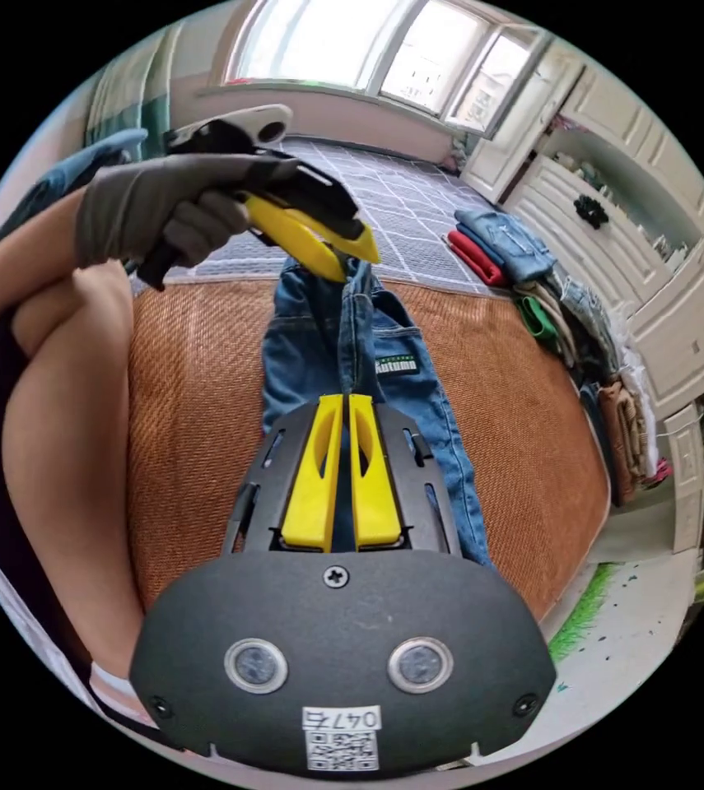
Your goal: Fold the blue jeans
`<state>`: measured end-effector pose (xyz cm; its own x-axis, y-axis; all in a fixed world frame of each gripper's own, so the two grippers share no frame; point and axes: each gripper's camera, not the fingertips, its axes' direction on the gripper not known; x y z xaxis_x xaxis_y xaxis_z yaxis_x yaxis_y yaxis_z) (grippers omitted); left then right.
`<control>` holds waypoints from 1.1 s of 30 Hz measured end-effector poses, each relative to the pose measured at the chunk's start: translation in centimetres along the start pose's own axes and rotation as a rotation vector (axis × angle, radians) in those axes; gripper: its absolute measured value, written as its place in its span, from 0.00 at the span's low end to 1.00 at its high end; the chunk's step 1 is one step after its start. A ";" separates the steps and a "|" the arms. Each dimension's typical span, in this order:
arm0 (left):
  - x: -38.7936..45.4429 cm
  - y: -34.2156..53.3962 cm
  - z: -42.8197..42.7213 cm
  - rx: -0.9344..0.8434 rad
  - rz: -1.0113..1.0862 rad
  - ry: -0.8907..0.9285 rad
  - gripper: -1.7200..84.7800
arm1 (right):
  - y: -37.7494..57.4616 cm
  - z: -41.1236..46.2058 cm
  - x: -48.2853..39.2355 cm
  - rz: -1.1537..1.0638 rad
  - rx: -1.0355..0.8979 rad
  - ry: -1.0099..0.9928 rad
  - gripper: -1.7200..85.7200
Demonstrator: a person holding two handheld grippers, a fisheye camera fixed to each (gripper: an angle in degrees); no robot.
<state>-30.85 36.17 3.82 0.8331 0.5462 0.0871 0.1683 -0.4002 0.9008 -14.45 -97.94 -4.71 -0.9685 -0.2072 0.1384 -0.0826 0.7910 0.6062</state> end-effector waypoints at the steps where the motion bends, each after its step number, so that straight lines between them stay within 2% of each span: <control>1: -0.2 0.2 0.2 -0.003 -0.012 -0.011 0.12 | -0.1 -0.3 -1.5 -0.019 -0.005 0.034 0.01; 6: -1.7 1.0 0.2 0.026 -0.071 0.058 0.05 | -1.0 -1.4 -3.8 -0.018 -0.017 0.079 0.02; 10: -1.7 1.2 0.1 0.055 -0.071 0.034 0.02 | -1.7 -2.8 -3.0 0.003 0.000 0.059 0.02; 23: -1.6 1.6 1.4 0.051 -0.053 0.026 0.01 | -0.4 -2.8 -2.5 0.019 -0.010 0.027 0.02; 29: -1.9 2.1 0.8 0.131 -0.060 0.022 0.02 | -1.1 -2.5 3.2 0.178 0.018 0.037 0.02; 33: -1.8 2.2 0.8 0.159 -0.048 0.010 0.02 | -1.7 3.3 8.7 0.310 -0.177 -0.032 0.02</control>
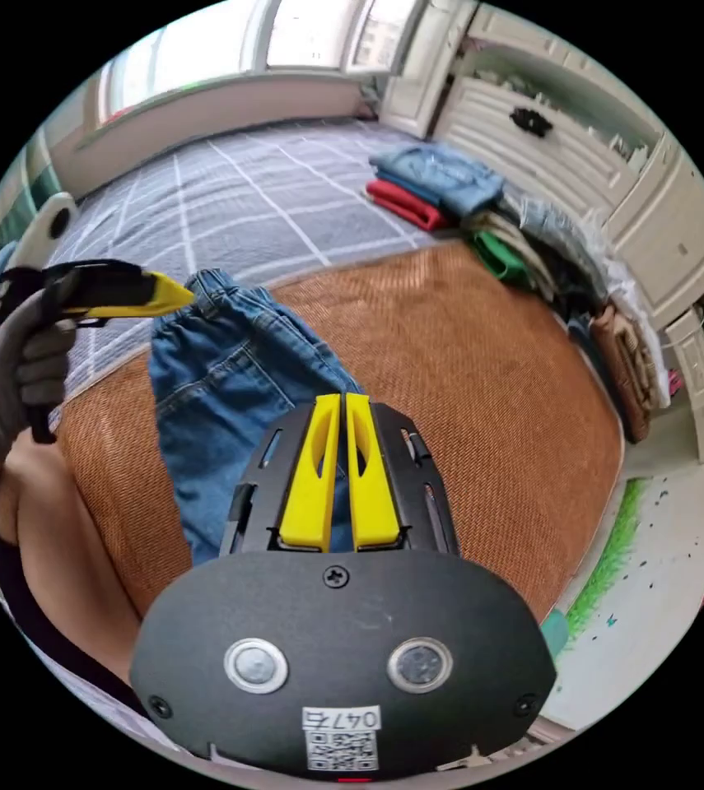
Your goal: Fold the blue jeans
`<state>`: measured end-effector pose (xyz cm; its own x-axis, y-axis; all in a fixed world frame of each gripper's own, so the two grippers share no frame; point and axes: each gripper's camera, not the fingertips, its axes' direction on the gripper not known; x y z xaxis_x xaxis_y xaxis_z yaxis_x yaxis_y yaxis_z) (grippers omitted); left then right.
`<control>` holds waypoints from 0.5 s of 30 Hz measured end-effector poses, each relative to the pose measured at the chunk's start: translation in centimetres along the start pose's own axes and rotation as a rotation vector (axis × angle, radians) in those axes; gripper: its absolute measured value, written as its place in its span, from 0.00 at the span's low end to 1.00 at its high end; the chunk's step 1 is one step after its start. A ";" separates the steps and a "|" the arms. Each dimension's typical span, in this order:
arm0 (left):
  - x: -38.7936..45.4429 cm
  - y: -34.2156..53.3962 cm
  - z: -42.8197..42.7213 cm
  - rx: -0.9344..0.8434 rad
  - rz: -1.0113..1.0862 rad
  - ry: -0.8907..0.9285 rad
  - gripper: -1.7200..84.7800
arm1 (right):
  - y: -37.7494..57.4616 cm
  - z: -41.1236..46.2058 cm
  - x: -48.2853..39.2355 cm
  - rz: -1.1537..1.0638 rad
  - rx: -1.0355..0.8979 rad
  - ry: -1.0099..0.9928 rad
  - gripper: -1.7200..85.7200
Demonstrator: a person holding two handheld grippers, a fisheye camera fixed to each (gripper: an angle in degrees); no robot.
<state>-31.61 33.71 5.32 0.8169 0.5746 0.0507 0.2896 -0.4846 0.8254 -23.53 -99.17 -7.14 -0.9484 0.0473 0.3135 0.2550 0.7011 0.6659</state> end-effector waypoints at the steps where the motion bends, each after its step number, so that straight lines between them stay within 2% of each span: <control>1: 0.1 0.1 -0.1 0.005 0.010 -0.008 0.02 | -0.2 1.9 1.3 0.026 -0.062 -0.035 0.02; 5: 0.4 0.5 -0.1 0.002 0.035 0.007 0.02 | 1.1 2.1 4.0 0.110 -0.027 -0.110 0.02; 11: 1.2 0.4 0.6 -0.024 0.054 -0.006 0.02 | 6.3 -1.2 5.4 0.193 0.197 -0.102 0.01; 15: 1.2 0.4 1.0 -0.049 0.049 -0.022 0.01 | 7.3 1.8 5.7 0.161 0.092 -0.073 0.01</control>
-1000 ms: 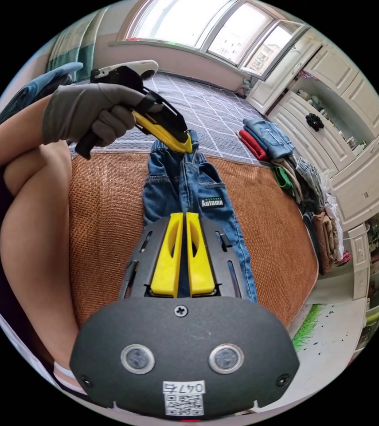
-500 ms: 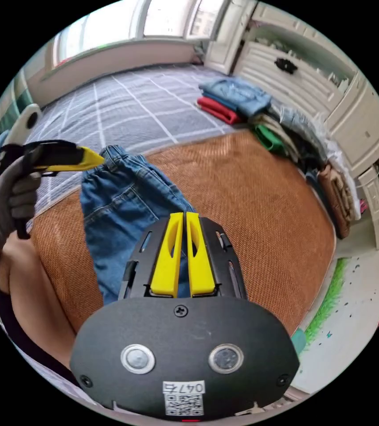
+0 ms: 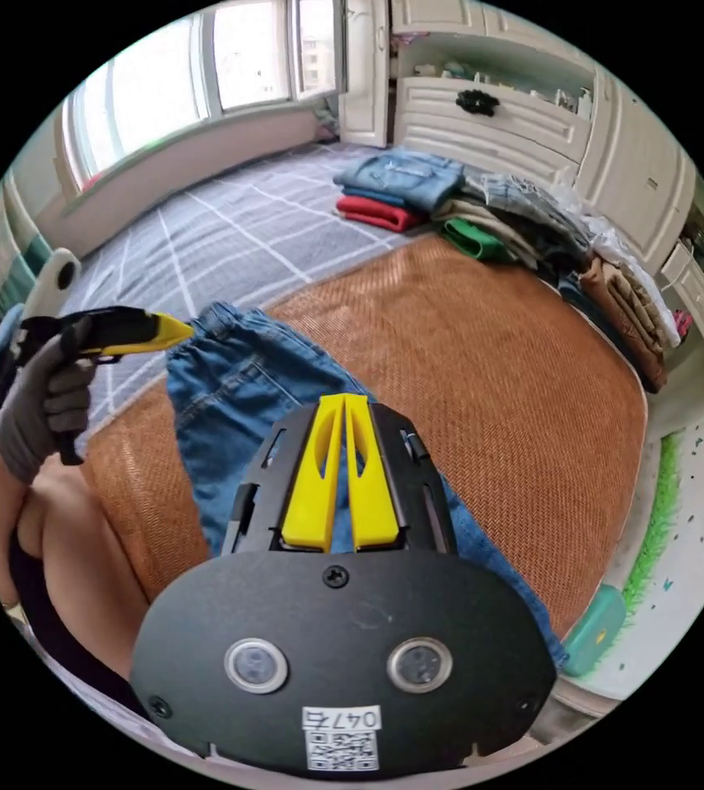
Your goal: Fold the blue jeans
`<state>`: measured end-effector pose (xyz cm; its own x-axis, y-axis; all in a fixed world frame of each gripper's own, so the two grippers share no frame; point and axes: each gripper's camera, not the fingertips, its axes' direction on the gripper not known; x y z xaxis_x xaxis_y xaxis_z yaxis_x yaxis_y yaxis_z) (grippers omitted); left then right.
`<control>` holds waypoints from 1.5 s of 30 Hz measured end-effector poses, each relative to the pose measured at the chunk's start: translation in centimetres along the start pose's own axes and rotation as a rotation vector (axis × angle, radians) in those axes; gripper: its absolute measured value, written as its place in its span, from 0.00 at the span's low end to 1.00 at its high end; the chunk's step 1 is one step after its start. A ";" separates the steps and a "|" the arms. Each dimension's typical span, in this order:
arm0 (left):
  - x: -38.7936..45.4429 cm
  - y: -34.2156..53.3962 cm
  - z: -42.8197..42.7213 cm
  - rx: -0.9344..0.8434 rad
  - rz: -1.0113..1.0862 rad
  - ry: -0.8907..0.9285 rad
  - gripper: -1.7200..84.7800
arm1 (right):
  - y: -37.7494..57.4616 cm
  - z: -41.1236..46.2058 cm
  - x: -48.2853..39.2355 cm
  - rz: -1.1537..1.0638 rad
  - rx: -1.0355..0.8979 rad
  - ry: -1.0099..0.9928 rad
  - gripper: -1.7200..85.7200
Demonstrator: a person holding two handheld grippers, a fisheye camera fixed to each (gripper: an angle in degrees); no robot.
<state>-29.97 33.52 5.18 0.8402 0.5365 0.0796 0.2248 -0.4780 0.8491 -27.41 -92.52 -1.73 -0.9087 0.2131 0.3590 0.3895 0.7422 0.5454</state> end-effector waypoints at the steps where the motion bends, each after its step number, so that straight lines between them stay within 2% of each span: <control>1: -0.1 0.0 0.0 0.000 -0.006 -0.005 0.01 | 0.1 1.7 1.0 0.033 -0.057 0.027 0.01; 5: -0.5 0.0 -0.3 -0.001 -0.028 -0.032 0.01 | 0.2 4.9 4.1 0.065 -0.162 -0.107 0.01; 8: -0.5 -0.1 -0.6 0.008 -0.033 -0.047 0.01 | 1.5 2.3 4.9 0.062 -0.068 -0.119 0.01; 12: -0.1 -0.3 -0.5 -0.001 -0.026 -0.050 0.01 | 7.8 -2.5 4.2 0.052 0.040 -0.132 0.01; 17: 0.5 -0.2 -0.8 0.003 -0.016 -0.086 0.04 | 16.5 -3.1 3.8 0.122 -0.067 -0.121 0.01; 18: 0.6 0.0 -1.4 0.025 -0.026 -0.113 0.06 | 18.2 -3.3 4.4 0.151 -0.092 -0.118 0.01; 20: 0.7 0.6 -2.9 0.083 -0.053 -0.174 0.09 | 20.9 -5.7 6.5 0.239 -0.007 -0.097 0.01; 22: 0.5 1.6 -5.2 0.159 -0.110 -0.253 0.12 | 25.5 -9.5 11.0 0.467 0.123 -0.019 0.02; 26: 0.1 2.4 -6.5 0.186 -0.149 -0.198 0.12 | 32.6 -11.5 17.6 0.740 0.111 0.060 0.05; 29: 1.8 2.0 -5.7 0.123 -0.030 -0.130 0.11 | 36.3 -10.3 20.9 0.856 0.032 0.041 0.07; 31: 4.2 1.3 -4.0 0.015 0.129 -0.092 0.11 | 37.5 -8.1 22.1 0.896 -0.008 -0.037 0.07; 34: 6.1 0.8 -1.4 -0.124 0.244 -0.123 0.11 | 37.1 -4.8 22.8 0.889 -0.112 -0.201 0.03; 35: 6.2 0.7 -0.9 -0.149 0.252 -0.124 0.11 | 36.9 -4.6 22.7 0.882 -0.128 -0.186 0.03; 40: 3.3 -0.7 0.0 -0.244 0.131 -0.223 0.11 | 32.8 -7.0 21.9 0.749 -0.084 0.037 0.02; 43: 1.4 -1.4 -0.9 -0.216 0.054 -0.131 0.11 | 30.5 -5.0 21.6 0.681 -0.253 0.140 0.04; 45: 1.4 -1.5 -1.6 -0.192 0.068 -0.101 0.11 | 28.5 -6.7 19.3 0.595 -0.144 0.173 0.05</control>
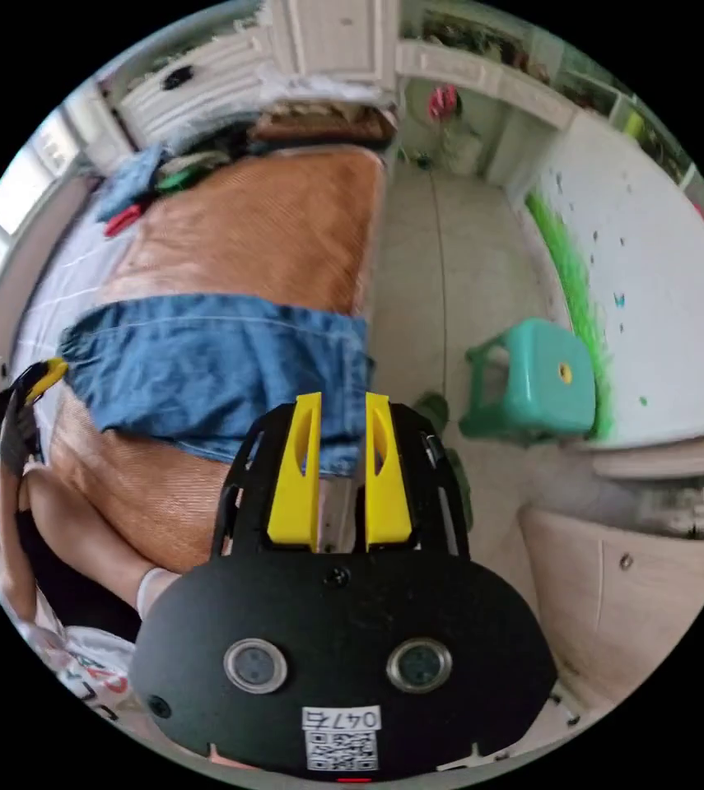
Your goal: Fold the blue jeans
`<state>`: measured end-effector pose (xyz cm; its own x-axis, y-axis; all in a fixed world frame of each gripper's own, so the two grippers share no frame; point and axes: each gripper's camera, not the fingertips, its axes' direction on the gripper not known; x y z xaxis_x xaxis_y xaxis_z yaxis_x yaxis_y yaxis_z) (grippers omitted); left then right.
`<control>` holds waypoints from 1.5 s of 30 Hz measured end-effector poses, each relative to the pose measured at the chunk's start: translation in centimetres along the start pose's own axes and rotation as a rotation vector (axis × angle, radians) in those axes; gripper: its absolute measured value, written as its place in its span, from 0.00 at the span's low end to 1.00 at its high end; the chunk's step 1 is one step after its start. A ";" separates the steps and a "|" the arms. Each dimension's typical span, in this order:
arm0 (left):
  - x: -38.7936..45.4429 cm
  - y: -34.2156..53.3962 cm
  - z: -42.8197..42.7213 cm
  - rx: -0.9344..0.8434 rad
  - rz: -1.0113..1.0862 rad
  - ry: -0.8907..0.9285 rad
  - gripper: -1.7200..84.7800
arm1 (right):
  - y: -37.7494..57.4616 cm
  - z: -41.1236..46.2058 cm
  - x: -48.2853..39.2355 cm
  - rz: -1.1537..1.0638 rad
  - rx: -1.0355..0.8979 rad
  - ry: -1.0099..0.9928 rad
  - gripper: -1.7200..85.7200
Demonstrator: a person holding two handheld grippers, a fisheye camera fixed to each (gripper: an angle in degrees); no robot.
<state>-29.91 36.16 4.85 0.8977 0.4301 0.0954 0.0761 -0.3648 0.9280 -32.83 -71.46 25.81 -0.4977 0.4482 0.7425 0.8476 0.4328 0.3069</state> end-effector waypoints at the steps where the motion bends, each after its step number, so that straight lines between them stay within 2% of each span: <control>1: 0.4 0.0 -0.5 0.009 0.033 -0.005 0.11 | 0.3 -1.9 -2.8 -0.108 0.095 -0.069 0.04; 3: 1.3 0.0 -1.0 0.015 0.085 -0.018 0.11 | 1.1 -3.5 -8.3 -0.324 0.151 -0.214 0.04; 4: 1.7 -0.2 -1.1 0.014 0.116 -0.022 0.11 | 1.6 -3.3 -12.5 -0.467 0.106 -0.285 0.03; 7: 2.4 -0.8 -1.1 -0.009 0.167 0.013 0.11 | 3.5 -0.5 -22.4 -0.741 -0.003 -0.256 0.04; 9: 2.7 -0.9 -1.1 -0.026 0.193 0.039 0.11 | 3.9 1.7 -26.3 -0.811 -0.041 -0.198 0.04; 17: 3.0 -0.8 -2.1 -0.091 0.259 0.058 0.11 | 0.6 6.0 -29.7 -0.612 -0.080 -0.242 0.05; 22: 3.0 -0.7 -3.1 -0.113 0.251 0.066 0.11 | -1.5 4.4 -28.6 -0.484 0.056 -0.309 0.04; 27: 2.6 -0.3 -4.1 -0.136 0.214 0.078 0.11 | -4.1 6.8 -28.0 -0.451 -0.029 -0.447 0.06; 32: 2.8 0.6 -6.1 -0.116 0.179 0.035 0.11 | -3.2 6.8 -30.4 -0.570 0.011 -0.308 0.06; 39: 0.9 3.0 -11.6 0.074 -0.033 -0.069 0.10 | -0.7 7.4 -33.8 -0.654 0.060 -0.105 0.06; 45: 2.0 4.9 -14.6 0.130 -0.084 -0.077 0.09 | 0.5 9.1 -33.0 -0.612 0.038 -0.148 0.05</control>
<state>-34.10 47.27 14.80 0.9160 0.4009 -0.0130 0.2033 -0.4361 0.8766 -17.61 -78.93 -3.98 -0.9128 0.2130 0.3485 0.3959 0.6715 0.6264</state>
